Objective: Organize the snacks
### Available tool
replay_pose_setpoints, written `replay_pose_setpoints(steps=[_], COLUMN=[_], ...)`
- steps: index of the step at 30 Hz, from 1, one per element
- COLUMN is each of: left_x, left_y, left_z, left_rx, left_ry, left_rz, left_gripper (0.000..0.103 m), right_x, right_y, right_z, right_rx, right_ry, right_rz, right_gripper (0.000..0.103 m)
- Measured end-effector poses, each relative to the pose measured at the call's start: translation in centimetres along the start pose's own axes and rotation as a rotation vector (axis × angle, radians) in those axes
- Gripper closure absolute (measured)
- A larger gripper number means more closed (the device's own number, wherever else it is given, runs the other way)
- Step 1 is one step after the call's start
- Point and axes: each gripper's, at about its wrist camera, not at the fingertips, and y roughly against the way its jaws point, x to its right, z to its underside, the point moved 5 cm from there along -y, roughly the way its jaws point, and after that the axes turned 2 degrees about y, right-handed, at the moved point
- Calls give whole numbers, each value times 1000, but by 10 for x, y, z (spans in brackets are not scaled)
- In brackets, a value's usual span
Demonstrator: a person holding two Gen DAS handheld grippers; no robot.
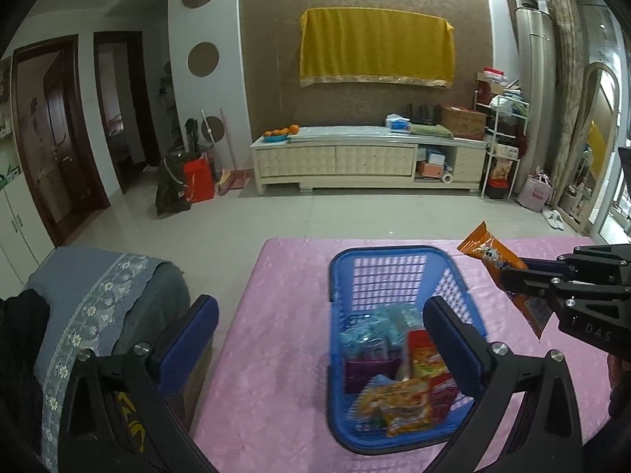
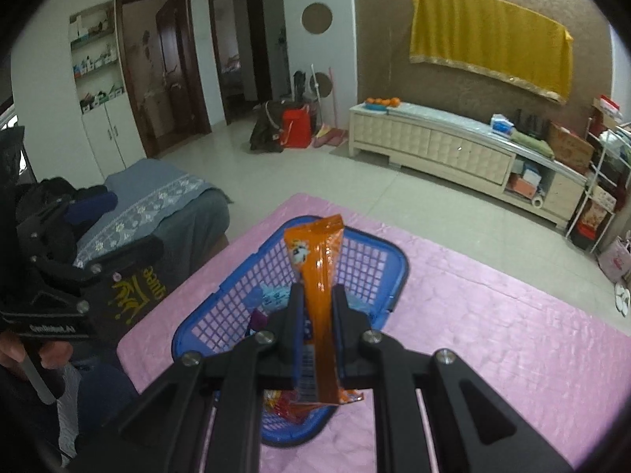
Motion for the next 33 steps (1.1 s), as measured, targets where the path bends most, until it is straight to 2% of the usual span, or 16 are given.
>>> replay_pose_setpoints(steps=[9, 15, 24, 26, 27, 28, 30, 33], left_x=[-15, -15, -9, -7, -6, -6, -4, -6], left_y=[-36, -61, -81, -82, -82, -82, -78, -70], left_z=[10, 9, 5, 6, 6, 8, 10, 14], left_rx=[-59, -101, -110, -114, -115, -116, -116, -112], left_ry=[8, 13, 12, 11, 14, 19, 28, 36], left_rz=[-2, 22, 43, 42, 43, 45, 52, 54], left_gripper=[0, 0, 0, 0, 0, 0, 0, 0], right_x=[4, 12, 30, 32, 33, 35, 38, 42], right_y=[-43, -67, -92, -96, -96, -95, -87, -76], right_z=[0, -2, 4, 5, 5, 5, 5, 6], right_rx=[-82, -119, -166, -176, -176, -168, -125, -102], right_ry=[44, 50, 26, 34, 30, 20, -11, -27], right_rz=[8, 18, 66, 96, 111, 119, 124, 138], right_gripper=[86, 86, 86, 80, 63, 36, 15, 14])
